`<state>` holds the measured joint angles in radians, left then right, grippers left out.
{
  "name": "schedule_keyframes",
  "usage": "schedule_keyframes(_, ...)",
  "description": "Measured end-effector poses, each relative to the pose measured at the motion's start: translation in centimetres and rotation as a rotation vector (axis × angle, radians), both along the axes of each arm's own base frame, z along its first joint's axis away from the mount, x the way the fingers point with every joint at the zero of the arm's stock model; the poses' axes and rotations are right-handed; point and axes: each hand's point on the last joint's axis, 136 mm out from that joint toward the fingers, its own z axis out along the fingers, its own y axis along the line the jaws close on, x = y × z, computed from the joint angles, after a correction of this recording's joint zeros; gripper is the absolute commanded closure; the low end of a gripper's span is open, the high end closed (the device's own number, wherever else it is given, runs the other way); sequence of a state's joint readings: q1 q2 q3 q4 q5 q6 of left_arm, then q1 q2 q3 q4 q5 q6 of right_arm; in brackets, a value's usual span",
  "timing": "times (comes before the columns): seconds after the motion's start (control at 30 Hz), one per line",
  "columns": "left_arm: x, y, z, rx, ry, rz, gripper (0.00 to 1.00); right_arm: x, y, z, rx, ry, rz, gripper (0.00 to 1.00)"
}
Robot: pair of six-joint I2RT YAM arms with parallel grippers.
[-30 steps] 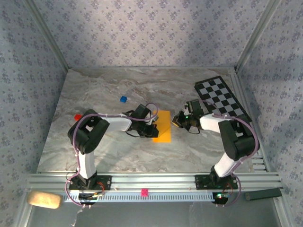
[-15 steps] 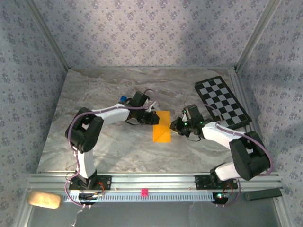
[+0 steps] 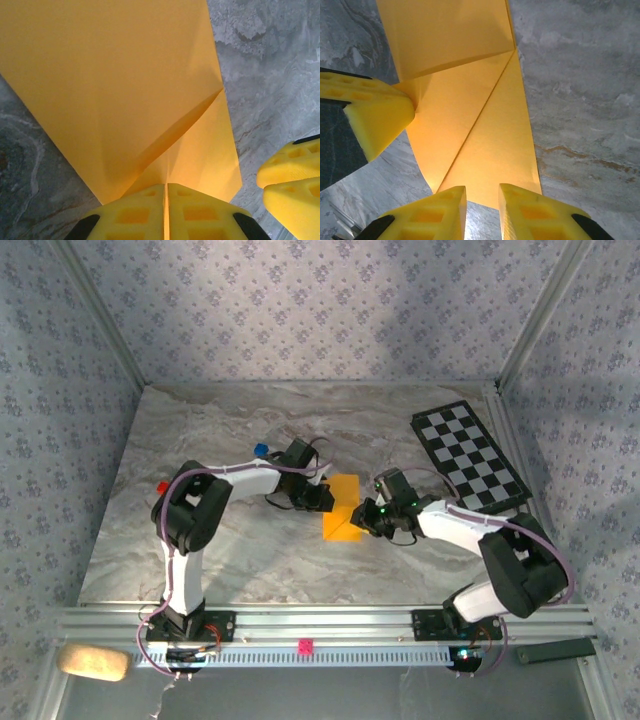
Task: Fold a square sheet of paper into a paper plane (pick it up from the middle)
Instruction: Turn over the paper at the center of the table.
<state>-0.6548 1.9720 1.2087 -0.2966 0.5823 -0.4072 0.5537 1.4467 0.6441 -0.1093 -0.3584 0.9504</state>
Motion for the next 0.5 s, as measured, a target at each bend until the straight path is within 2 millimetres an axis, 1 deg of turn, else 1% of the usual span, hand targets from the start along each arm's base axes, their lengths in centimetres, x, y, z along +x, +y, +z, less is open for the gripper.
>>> schedule_keyframes(0.17, -0.4, 0.2, -1.2, 0.033, 0.013, -0.011, 0.92, -0.5, 0.1, -1.1, -0.022, 0.039, 0.007, 0.72)
schedule_keyframes(0.33, -0.7, 0.0, -1.2, 0.034, 0.008, -0.02, 0.93, -1.2, 0.2, -1.6, -0.047, 0.066, 0.02, 0.69)
schedule_keyframes(0.5, -0.8, -0.3, -1.2, 0.033, 0.008, -0.017, 0.93, -1.8, 0.1, -1.9, -0.065, 0.085, 0.032, 0.67)
